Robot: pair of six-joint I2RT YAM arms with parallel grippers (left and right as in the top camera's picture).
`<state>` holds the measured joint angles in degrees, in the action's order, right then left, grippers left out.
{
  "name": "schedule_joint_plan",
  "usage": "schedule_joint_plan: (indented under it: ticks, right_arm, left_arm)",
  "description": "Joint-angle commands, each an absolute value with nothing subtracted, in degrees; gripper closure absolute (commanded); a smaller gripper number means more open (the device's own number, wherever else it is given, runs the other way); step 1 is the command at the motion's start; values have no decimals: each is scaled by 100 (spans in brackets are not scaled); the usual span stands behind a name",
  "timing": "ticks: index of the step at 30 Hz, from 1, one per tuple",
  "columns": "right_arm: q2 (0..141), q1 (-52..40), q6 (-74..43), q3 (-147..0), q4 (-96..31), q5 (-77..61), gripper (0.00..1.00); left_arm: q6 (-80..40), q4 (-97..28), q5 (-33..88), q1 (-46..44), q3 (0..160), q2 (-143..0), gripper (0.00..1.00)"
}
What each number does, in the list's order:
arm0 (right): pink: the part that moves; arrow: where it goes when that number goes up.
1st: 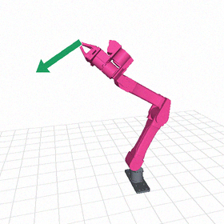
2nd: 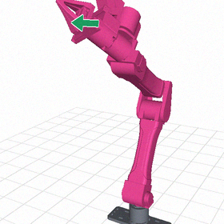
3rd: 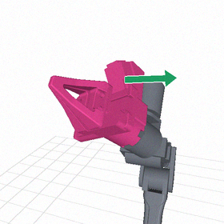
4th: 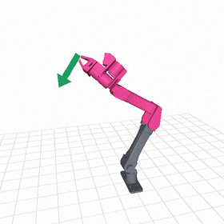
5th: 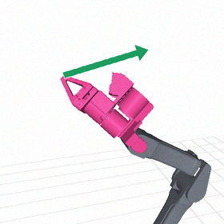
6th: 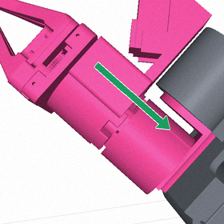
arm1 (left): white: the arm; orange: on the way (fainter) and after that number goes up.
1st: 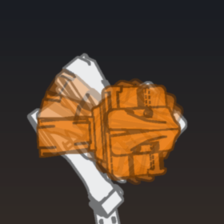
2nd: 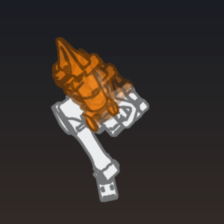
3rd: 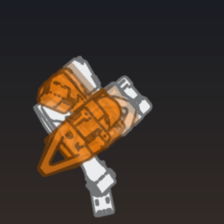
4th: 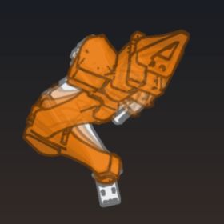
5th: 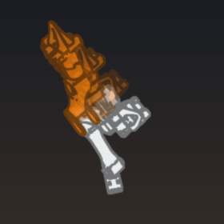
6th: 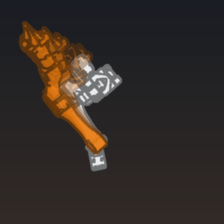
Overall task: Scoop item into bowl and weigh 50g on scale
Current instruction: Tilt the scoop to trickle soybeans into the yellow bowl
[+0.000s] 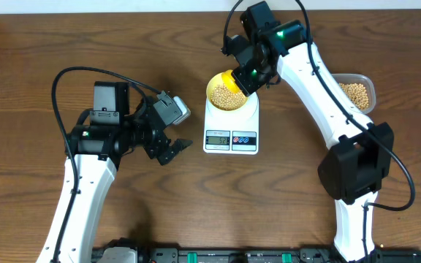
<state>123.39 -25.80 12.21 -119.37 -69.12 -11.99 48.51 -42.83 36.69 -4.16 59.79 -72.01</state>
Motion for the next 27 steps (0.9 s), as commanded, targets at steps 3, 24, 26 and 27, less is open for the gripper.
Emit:
schedule_joint_plan:
  ticks: [3,24,26,27]
  right_arm:
    - [12554,-2716,1291,-11898,-6895,-1236,99]
    - [12575,-2825,1291,-11898,-6917,-1236,99]
    - [12573,-2823,1291,-11898,-6923,-1238,99]
    - [12575,-2825,1291,-11898,-6921,-1240,99]
  left_arm:
    - [4945,-4281,3640,-388,5981,-7240,2]
    - [4945,-4281,3640,-388,5981,-7240,2]
    - [4945,-4281,3640,-388,5981,-7240,2]
    - [4945,-4281,3640,-388,5981,-7240,2]
